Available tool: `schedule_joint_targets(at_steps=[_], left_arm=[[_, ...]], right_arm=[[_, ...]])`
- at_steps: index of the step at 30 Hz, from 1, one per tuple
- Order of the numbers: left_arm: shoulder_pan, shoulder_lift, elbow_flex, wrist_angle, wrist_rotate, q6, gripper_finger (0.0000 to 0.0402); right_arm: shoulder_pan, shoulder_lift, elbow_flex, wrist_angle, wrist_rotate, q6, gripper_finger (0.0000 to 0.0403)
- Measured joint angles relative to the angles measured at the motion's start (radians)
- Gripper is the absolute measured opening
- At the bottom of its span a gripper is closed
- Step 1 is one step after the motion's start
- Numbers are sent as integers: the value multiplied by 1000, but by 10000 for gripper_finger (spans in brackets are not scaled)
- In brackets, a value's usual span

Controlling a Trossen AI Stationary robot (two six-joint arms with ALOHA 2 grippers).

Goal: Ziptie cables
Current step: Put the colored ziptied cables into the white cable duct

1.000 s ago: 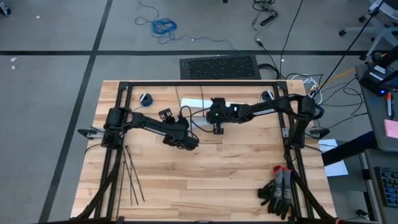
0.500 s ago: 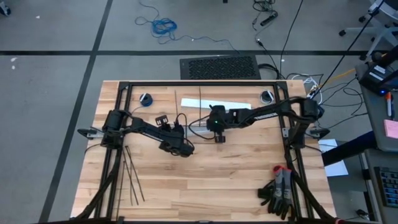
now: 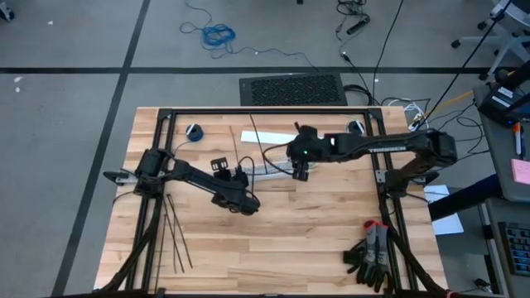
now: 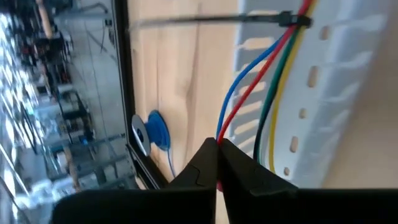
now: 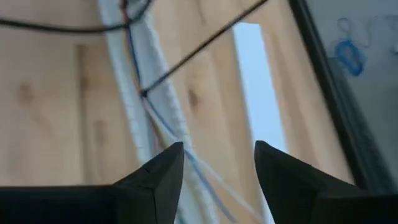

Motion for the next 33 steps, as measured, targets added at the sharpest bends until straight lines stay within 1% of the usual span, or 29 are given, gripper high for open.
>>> schedule_joint_targets(at_steps=[3,8,10,12,13,15,16,18,20,25,27,29,31,33], left_arm=[[-13,0,23,4,4,70,38],[-38,0,86,-7,-4,173,116],[-44,0,122,-57,-30,205,148],[-46,0,165,-145,-55,208,175],[-45,0,187,-191,-58,208,185],[-39,-1,215,-195,-76,207,197],[-35,-14,215,-188,-85,194,200],[-29,-35,216,-188,-92,121,201],[-21,-39,216,-201,-105,8,200],[-30,-36,192,-198,-108,-275,184],[-52,-35,159,-199,-107,-355,176],[-74,-33,118,-195,-103,-412,169],[-93,-33,75,-200,-87,-458,163],[-111,-33,34,-199,-49,-499,159]], right_arm=[[30,-4,0,-5,-18,59,180],[77,21,0,-21,-8,99,166],[92,22,0,-20,-7,100,162],[103,22,0,-20,14,100,159],[108,22,0,-22,29,100,158],[114,19,0,-29,51,101,157],[114,19,0,-30,53,102,157],[115,19,0,-48,55,107,157],[116,19,0,-76,76,124,157],[119,19,0,-183,190,181,152],[126,16,-14,-231,246,196,140],[129,1,-60,-246,278,190,122],[129,-29,-123,-232,274,182,101],[128,-67,-198,-184,273,169,80]])
